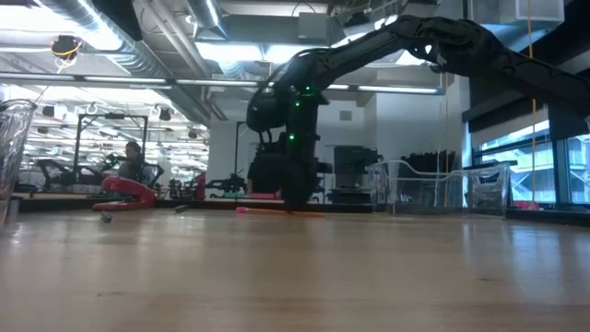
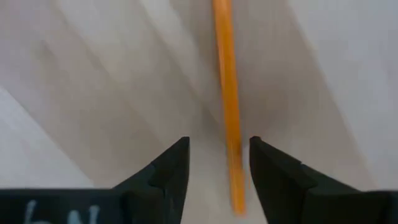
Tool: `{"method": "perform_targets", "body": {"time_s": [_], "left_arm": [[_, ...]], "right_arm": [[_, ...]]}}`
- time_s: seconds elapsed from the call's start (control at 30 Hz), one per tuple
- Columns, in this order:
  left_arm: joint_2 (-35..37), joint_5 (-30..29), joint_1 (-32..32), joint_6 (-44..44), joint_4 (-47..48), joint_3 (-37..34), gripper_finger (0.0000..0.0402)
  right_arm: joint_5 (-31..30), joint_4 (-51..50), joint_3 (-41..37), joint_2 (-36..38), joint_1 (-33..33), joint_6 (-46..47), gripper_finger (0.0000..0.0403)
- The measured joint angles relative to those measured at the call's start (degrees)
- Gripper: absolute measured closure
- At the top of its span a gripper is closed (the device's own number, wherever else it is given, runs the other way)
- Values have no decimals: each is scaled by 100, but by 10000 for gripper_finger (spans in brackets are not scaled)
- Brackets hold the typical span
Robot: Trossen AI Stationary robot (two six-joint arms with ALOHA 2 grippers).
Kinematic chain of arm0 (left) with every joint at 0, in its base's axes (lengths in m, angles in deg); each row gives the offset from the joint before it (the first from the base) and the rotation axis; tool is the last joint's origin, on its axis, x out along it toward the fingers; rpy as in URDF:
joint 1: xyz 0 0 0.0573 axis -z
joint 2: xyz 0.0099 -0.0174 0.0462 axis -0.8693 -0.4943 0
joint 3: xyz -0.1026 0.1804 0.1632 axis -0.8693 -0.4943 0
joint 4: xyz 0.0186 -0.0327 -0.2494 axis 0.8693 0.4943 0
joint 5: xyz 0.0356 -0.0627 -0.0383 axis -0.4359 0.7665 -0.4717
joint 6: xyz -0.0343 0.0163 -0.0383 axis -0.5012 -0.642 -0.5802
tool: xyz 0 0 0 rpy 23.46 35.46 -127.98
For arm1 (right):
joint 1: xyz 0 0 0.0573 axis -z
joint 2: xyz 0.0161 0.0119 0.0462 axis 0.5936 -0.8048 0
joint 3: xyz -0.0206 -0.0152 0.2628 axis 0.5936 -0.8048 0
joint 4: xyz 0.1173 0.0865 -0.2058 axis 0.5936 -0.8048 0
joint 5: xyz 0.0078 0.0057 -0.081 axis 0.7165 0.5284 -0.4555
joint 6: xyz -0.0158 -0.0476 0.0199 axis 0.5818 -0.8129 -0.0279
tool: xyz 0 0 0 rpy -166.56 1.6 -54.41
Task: Sort crayons/erasers/pens/pencils in bins
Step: Put the yellow pencil into the bottom left transparent bin
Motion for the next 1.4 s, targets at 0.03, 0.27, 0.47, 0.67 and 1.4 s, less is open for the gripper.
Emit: {"method": "perform_targets", "body": {"time_s": [0.03, 0.27, 0.47, 0.67, 1.4], "left_arm": [[0, 0, 0, 0, 0, -1, 300], [0, 0, 0, 3, 0, 1, 300], [0, 0, 0, 3, 0, 0, 300], [0, 0, 0, -30, -2, -1, 300], [0, -111, 2, -7, -2, -1, 300]], "right_arm": [[1, -135, 0, 0, 6, -5, 241], [-79, -515, 0, 2, 26, -481, 241], [-56, -542, 0, -4, 83, -679, 241], [-42, -579, 0, -9, 83, -703, 241], [1032, -350, 0, -15, -61, -1230, 241]]}}
